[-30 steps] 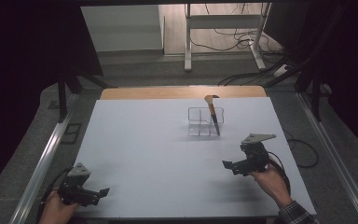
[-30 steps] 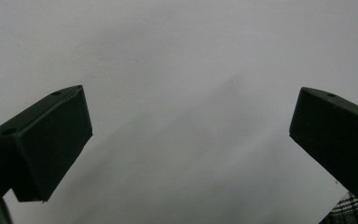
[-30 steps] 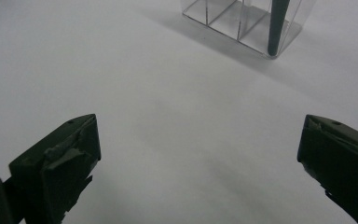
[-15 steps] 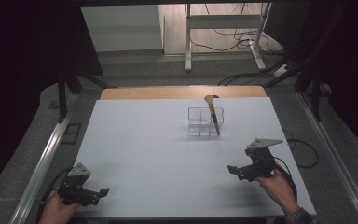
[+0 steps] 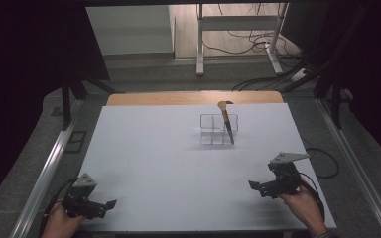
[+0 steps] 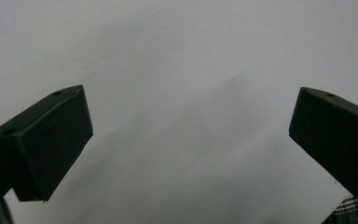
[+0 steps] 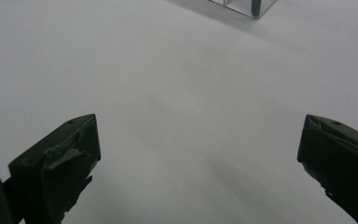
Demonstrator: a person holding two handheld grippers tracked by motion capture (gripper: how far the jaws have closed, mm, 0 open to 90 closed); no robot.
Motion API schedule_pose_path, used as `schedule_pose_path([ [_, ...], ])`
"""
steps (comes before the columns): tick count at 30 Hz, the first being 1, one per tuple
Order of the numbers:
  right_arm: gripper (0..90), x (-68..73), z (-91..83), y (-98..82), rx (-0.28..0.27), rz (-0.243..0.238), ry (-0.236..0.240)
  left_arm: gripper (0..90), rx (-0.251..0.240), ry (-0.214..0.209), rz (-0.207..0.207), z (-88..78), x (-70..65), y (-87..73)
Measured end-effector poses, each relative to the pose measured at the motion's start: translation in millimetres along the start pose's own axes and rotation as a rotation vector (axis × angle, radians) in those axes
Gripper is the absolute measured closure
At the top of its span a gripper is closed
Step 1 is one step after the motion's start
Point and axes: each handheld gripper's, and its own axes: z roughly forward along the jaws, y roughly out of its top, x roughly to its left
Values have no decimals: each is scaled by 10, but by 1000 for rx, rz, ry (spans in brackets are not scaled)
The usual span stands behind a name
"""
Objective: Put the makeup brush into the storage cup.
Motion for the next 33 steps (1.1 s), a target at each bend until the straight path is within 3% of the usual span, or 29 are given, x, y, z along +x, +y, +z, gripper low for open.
schedule_pose_path([
  [33, 0, -142, -337, -354, 12, 67, -96, 0, 1, 9, 1, 1, -4, 9],
])
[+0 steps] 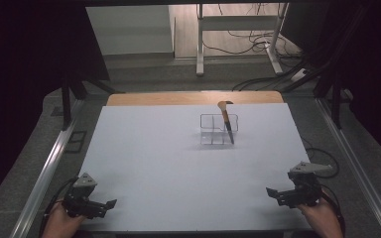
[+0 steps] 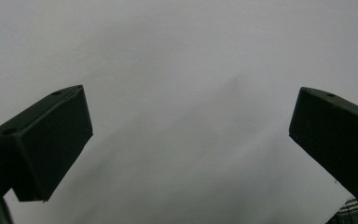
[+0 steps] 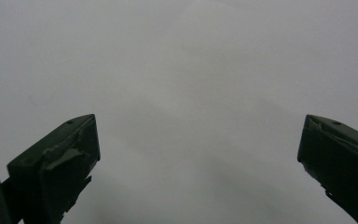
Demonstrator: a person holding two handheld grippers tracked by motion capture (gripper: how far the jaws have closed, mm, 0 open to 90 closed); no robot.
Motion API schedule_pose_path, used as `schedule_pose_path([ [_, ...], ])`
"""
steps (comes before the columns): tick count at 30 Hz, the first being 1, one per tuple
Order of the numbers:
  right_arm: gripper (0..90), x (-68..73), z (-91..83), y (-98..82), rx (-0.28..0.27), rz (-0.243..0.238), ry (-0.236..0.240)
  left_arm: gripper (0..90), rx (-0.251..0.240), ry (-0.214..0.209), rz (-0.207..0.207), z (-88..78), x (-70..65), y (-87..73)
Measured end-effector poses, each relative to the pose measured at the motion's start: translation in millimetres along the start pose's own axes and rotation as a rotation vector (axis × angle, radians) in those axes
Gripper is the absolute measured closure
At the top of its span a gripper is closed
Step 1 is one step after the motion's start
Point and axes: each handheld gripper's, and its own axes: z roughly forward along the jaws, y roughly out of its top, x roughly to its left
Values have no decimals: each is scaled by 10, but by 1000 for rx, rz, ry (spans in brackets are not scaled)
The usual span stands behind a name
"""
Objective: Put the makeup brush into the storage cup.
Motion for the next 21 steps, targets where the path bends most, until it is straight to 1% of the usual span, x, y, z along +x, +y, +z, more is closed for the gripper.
schedule_pose_path([
  [3, 0, -11, -24, -39, 3, 1, -15, 0, 1, 0, 1, 2, 0, 1],
  [10, 0, -32, -69, -103, 6, 17, -22, 0, 0, -1, 1, 1, 1, 3],
  [21, 0, -37, -130, -188, 19, 26, -40, 0, -2, -1, 1, 2, 1, 8],
])
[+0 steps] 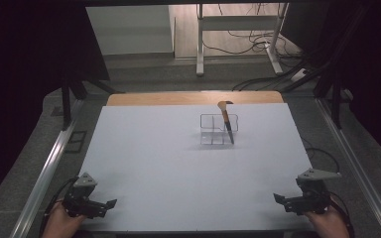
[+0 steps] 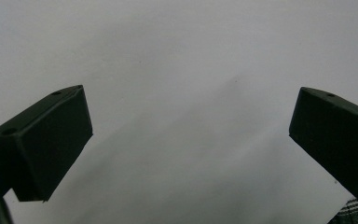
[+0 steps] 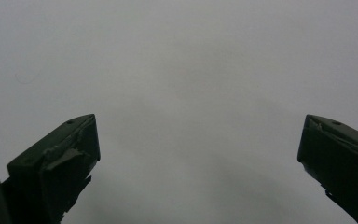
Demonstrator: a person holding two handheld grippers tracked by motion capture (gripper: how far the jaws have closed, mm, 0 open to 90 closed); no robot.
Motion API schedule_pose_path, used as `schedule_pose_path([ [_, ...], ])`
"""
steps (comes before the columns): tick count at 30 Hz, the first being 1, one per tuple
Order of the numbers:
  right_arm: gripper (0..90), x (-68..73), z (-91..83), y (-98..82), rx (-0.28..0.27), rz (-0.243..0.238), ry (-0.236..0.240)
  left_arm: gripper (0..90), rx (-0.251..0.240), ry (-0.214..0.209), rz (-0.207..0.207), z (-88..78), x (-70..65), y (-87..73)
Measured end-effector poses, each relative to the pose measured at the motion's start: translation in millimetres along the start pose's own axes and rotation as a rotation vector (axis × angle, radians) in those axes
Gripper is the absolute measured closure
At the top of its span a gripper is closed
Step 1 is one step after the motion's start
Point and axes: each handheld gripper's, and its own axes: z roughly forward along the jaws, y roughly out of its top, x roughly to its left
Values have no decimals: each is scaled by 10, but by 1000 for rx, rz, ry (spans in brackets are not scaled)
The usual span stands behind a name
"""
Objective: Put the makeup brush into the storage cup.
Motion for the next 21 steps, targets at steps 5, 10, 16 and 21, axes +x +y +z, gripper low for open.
schedule_pose_path([
  [5, 0, -17, -12, -41, 4, 9, -1, 0, 0, 0, 0, 2, -1, 1],
  [10, 0, -31, -17, -88, 20, 19, -3, 0, 0, 0, 1, 2, 0, 0],
  [16, 0, -43, -20, -132, 37, 33, -1, 0, 3, 0, 2, 0, 4, -3],
  [21, 0, -41, 2, -140, 48, 38, 5, 0, 0, -1, -1, 5, 4, 9],
])
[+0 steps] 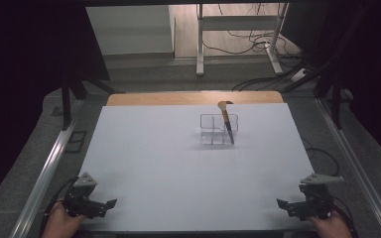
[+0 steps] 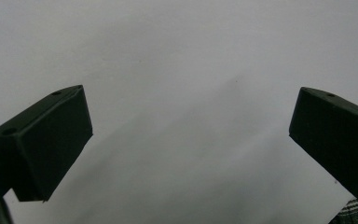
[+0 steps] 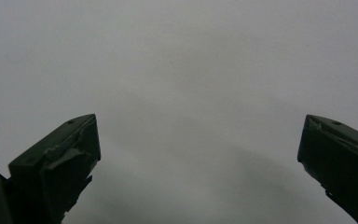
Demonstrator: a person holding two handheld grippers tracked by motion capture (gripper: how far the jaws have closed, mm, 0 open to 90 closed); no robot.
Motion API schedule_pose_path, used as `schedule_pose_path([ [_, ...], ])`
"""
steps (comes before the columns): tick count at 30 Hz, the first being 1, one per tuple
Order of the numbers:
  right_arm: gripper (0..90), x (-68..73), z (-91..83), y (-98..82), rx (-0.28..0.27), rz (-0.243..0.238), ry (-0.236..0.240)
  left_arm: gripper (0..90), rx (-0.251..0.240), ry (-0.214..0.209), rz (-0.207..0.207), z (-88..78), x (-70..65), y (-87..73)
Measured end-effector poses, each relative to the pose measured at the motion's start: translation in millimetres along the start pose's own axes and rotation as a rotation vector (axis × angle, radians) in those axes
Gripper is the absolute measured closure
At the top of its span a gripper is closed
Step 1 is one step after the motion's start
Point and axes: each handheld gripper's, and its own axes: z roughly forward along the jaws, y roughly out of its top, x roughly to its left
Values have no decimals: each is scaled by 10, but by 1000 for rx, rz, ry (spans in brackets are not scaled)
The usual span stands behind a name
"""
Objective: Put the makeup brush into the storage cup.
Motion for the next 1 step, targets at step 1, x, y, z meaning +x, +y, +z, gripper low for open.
schedule_pose_path([
  [1, 0, -1, 3, -2, 3, 0, 1, 0, 1, 0, 1, 1, -1, 3],
])
